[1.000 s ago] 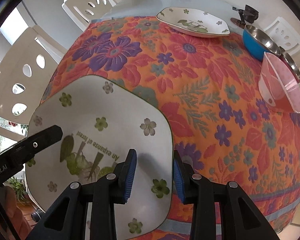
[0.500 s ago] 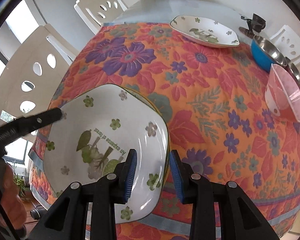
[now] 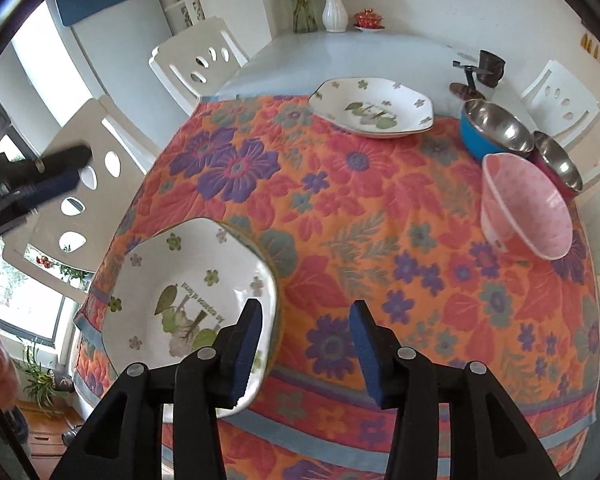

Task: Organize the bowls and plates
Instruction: 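Open the left tool, move to the second hexagonal plate, grasp its rim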

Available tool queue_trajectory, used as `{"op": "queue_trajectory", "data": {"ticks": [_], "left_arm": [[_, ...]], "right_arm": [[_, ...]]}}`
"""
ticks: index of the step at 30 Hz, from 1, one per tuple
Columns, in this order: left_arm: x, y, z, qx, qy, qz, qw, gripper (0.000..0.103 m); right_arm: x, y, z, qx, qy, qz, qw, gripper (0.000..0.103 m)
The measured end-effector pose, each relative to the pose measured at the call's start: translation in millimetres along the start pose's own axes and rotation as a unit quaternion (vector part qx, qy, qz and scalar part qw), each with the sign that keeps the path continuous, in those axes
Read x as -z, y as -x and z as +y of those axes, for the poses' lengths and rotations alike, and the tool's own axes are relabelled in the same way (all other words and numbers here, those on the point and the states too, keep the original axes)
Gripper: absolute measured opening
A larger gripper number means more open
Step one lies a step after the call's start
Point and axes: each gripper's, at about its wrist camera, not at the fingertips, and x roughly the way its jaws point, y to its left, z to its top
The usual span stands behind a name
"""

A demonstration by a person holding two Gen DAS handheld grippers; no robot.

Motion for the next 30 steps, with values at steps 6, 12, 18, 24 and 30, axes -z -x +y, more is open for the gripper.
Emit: {"op": "queue_trajectory", "data": {"ticks": [6,12,18,24,30], "left_arm": [[0.0,16.4,-55.7,-0.005,0.005,-0.018,0.9998,0.063],[16.6,34.4,-97.0,-0.029,-0.012,-0.025,0.9992,0.063],[34.8,53.8,-113.5,-0.060,-0.019,-0.026,0.9977,0.063],[43.4,69.3,-107.3,-0.077,-0.003,-0.031,0.9965,0.063],[39.9,67.8,-97.6,-0.075,0.011,-0.029,0.9967,0.063]], "right_arm": [[8.8,10.9,-35.8,-0.004,0.009,0.015,1.000,0.051],[12.9,17.2,-57.1,-0.022,0.022,0.029,0.999,0.051],[10.6,30.2,-53.7,-0.047,0.048,0.016,0.998,0.052],[9.5,34.0,-39.8,-0.060,0.076,0.012,0.995,0.052],[11.4,29.1,-31.9,-0.060,0.085,0.020,0.994,0.053]]}}
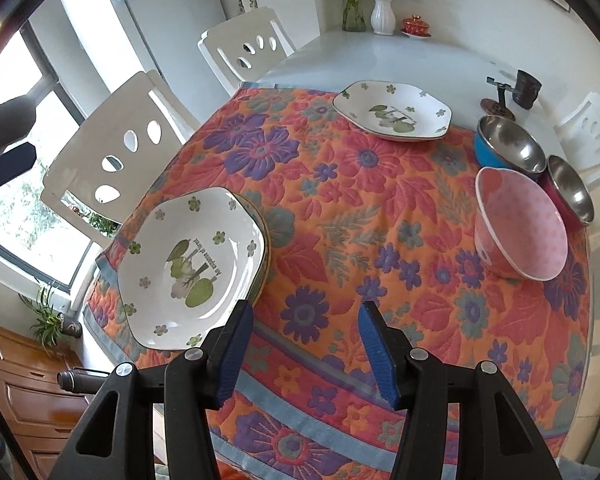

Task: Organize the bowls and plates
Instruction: 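Open the left tool, move to the second hexagonal plate, grasp its rim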

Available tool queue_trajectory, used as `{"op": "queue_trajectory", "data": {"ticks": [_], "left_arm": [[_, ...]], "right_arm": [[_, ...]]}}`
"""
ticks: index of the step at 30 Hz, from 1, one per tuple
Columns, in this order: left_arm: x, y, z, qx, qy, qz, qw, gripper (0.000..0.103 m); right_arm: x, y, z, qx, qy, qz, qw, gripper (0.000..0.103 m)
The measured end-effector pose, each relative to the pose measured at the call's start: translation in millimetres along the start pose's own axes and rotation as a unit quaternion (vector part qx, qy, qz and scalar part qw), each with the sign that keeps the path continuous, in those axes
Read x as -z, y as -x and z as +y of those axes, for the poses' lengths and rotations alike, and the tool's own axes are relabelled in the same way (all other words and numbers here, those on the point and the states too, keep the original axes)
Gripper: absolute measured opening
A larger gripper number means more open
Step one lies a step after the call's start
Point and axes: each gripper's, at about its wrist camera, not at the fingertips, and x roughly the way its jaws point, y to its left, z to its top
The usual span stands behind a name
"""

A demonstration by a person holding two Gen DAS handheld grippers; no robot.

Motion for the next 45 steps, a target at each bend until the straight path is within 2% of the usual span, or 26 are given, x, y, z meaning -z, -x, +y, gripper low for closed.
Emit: {"op": "queue_trajectory", "data": {"ticks": [13,21,31,36,40,45], "left_arm": [[-20.3,-21.1,-7.0,0.012,-0.029,0.016,0.9994,0.063],[-21.0,-20.9,-15.4,0.001,-0.053,0.015,0.9985,0.063],[-32.9,-28.1,-14.9,0.001,-0.052,0.010,0.9986,0.063],[-49.0,-40.3,-13.6,0.007,-0.057,0.010,0.9983,0.063],[-63.9,-55.4,-10.4,0.017,-0.056,0.013,0.9982,0.075],[-92.7,-90.1,-3.2,0.032,-0.059,0.025,0.9974,0.075]], "right_arm": [[-10.3,-13.7,-0.2,0.003,-0.023,0.012,1.000,0.053],[-15.5,-17.6,-8.6,0.000,-0.039,0.016,0.999,0.053],[-26.5,-20.4,-14.0,0.000,-0.045,0.010,0.999,0.053],[-39.3,-22.7,-22.0,0.003,-0.059,-0.001,0.998,0.053],[-52.4,-26.6,-29.6,0.004,-0.075,-0.012,0.997,0.053],[-76.2,-40.4,-42.8,0.014,-0.094,-0.015,0.995,0.053]]}}
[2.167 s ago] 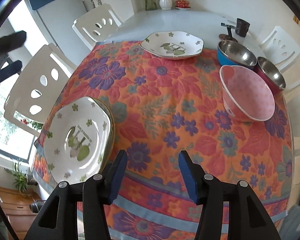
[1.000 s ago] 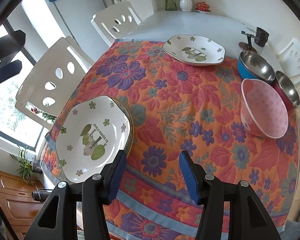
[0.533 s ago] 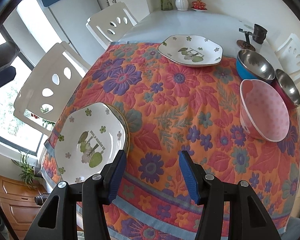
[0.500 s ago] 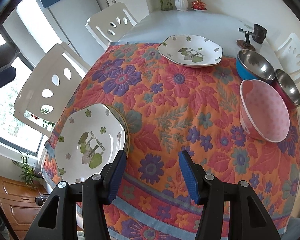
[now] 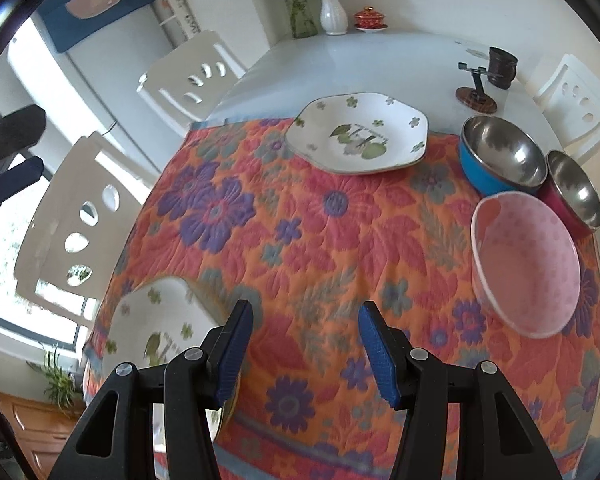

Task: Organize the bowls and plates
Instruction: 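Open the left tool, move to the second hexagonal plate, grasp its rim, then lift the second hexagonal plate with the left tool and lower it onto the stack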

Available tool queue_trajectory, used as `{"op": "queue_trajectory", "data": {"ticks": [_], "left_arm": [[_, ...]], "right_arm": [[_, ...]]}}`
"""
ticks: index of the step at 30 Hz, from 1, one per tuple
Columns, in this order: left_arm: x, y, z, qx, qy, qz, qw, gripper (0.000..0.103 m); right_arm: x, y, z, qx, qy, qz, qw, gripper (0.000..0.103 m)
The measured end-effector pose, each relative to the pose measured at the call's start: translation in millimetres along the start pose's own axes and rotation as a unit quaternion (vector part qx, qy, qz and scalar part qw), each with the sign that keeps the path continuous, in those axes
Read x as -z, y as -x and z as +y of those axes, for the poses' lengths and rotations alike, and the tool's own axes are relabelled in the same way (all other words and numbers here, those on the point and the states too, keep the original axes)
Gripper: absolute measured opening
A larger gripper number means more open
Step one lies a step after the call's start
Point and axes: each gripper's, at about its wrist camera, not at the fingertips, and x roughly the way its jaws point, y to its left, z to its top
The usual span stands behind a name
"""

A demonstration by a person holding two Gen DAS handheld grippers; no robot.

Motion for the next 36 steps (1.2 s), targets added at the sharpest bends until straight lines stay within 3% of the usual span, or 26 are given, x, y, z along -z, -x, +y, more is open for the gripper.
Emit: {"op": "queue_trajectory", "data": {"ticks": [4,8,12,17,19,24,29,36], "left_arm": [[-26.0,-42.2,12.8,0.016,0.003,0.022,0.9996,0.075],[-48.4,-102.9,28.1,0.043,0.008,0.065,0.9969,0.075],[-59.7,-170.5,41.0,0.104,0.036,0.126,0.9859,0.075],[-71.7,-238.4,39.6,0.128,0.045,0.157,0.9783,0.075],[-76.5,-258.0,36.0,0.138,0.039,0.159,0.9768,0.074],[-85.5,-308.9,30.1,0.123,0.023,0.178,0.9760,0.069],[-87.5,-336.8,31.9,0.156,0.020,0.202,0.9667,0.038],[-95.0,-352.9,25.8,0.169,0.000,0.191,0.9670,0.037]], "right_arm": [[-23.7,-14.2,-8.1,0.011,-0.023,0.000,1.000,0.053],[-49.2,-30.0,-24.8,0.008,-0.087,-0.009,0.996,0.053],[-74.4,-50.6,-49.5,0.003,-0.173,-0.011,0.985,0.053],[-103.3,-77.1,-84.2,0.056,-0.252,-0.010,0.966,0.053],[-115.1,-87.0,-94.9,0.078,-0.260,-0.011,0.962,0.053],[-138.5,-118.3,-113.2,0.100,-0.268,0.004,0.958,0.053],[-145.3,-152.3,-123.4,0.088,-0.281,0.024,0.955,0.053],[-154.9,-163.4,-124.3,0.094,-0.257,0.005,0.962,0.044]]}}
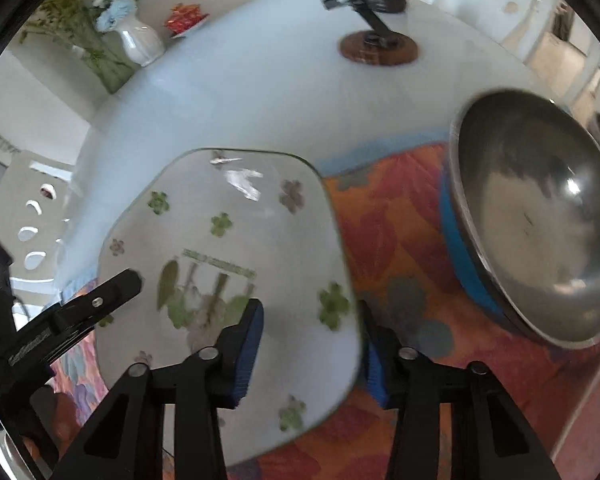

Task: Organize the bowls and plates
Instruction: 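Lift the second hexagonal plate with the left tool and lower it onto the stack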

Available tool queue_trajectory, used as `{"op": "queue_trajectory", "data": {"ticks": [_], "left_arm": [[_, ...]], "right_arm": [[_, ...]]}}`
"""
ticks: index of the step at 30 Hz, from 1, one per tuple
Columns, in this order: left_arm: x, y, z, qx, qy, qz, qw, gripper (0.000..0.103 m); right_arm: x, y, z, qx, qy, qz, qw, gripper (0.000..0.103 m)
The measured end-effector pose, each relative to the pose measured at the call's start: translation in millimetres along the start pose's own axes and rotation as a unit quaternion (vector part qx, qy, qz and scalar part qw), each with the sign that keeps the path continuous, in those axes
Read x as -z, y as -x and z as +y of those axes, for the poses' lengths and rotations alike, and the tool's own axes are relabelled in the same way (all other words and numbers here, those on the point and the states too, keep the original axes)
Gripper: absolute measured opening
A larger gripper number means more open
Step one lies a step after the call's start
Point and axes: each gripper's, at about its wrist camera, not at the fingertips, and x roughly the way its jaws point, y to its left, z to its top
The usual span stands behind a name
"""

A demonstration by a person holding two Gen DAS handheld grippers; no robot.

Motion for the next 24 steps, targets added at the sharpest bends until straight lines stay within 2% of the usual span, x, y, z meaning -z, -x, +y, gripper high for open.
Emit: {"op": "queue_trajectory", "data": {"ticks": [3,5,8,10,14,19,24], "left_arm": [[-5.2,-2.1,3.2,0.010,-0.002,-0.003,0.9999,0.037],[-5.8,-2.9,-0.7,0.011,-0.012,-0.004,0.9999,0.033],[1.1,-1.1,-13.5,-0.035,-0.044,-0.018,0.9983,0.031],[8.0,7.7,-14.9,-0.044,-0.050,-0.027,0.9974,0.031],[23.4,38.4,-14.0,-0.035,-0.030,-0.053,0.9975,0.031],[48.8,76.3,-10.4,-0.057,-0.005,-0.078,0.9953,0.031],[85.9,121.5,-16.5,-0.078,0.000,-0.099,0.9920,0.031]], "right_arm": [[-6.4,-5.4,0.5,-0.003,0.006,-0.006,1.000,0.041],[-7.8,-6.1,3.0,0.000,0.021,-0.010,1.000,0.040],[-5.3,-4.4,11.4,0.006,0.064,-0.009,0.998,0.041],[-2.2,-1.9,13.7,0.000,0.074,-0.003,0.997,0.041],[13.4,21.6,27.7,0.001,0.119,-0.023,0.993,0.041],[41.8,44.5,48.4,-0.015,0.148,-0.020,0.989,0.041],[80.2,80.3,63.1,-0.037,0.191,-0.030,0.981,0.041]]}}
